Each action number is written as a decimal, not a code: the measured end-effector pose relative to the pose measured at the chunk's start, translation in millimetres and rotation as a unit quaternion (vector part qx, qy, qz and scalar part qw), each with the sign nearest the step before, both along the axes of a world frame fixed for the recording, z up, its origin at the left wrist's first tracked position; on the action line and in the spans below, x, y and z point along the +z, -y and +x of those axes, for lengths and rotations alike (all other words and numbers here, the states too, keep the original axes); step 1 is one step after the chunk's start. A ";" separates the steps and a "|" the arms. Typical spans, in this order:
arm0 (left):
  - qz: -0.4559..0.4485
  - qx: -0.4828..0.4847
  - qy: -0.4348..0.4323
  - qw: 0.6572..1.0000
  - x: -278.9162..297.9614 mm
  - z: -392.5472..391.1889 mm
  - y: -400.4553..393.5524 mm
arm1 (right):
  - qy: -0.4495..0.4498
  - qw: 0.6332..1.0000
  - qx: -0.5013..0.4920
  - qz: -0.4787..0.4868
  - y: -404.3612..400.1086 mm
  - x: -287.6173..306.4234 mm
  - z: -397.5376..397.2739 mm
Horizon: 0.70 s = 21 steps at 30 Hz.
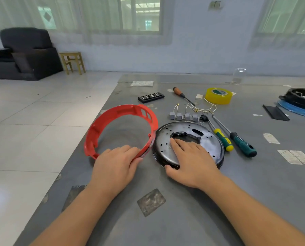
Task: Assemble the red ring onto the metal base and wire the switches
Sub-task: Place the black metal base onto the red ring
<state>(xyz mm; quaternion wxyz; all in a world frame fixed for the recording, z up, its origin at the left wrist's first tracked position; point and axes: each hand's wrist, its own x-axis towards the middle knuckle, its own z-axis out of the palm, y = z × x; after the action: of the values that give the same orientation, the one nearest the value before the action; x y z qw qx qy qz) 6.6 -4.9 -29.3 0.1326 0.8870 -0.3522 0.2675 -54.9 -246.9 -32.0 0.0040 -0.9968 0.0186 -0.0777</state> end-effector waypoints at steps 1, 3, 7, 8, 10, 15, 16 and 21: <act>-0.029 -0.002 -0.021 0.999 1.0 -0.6 -0.2 | -0.004 1.000 0.001 -0.003 0.5 -0.5 -0.2; -0.114 -0.013 -0.078 0.990 -0.1 0.0 0.3 | -0.010 1.000 0.002 -0.002 1.1 -1.8 -0.5; -0.361 -0.084 -0.264 0.891 0.2 0.3 2.3 | 0.010 1.000 -0.007 0.006 1.2 -4.4 0.7; -0.407 -0.105 -0.303 0.855 2.3 -0.2 3.0 | 0.010 1.000 -0.009 0.003 1.3 -5.0 1.4; -0.499 -0.127 -0.364 0.776 6.8 1.0 2.2 | 0.006 1.000 -0.012 -0.002 1.7 -6.3 2.6; -0.657 -0.200 -0.426 0.589 15.4 11.9 -7.6 | 0.006 1.000 -0.008 -0.003 1.7 -8.4 4.1; -0.669 -0.208 -0.435 0.565 17.5 13.0 -9.7 | 0.005 1.000 -0.008 -0.005 1.7 -8.8 4.2; -0.692 -0.200 -0.473 0.507 21.2 21.4 -23.1 | 0.005 1.000 -0.004 -0.001 1.4 -8.3 4.5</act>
<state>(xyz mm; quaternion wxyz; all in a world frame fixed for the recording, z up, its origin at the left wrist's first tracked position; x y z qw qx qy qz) 28.1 18.3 -8.1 0.9013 0.4142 -0.1077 -0.0667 -50.4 -248.3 -40.3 0.0023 -0.9963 0.0227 -0.0829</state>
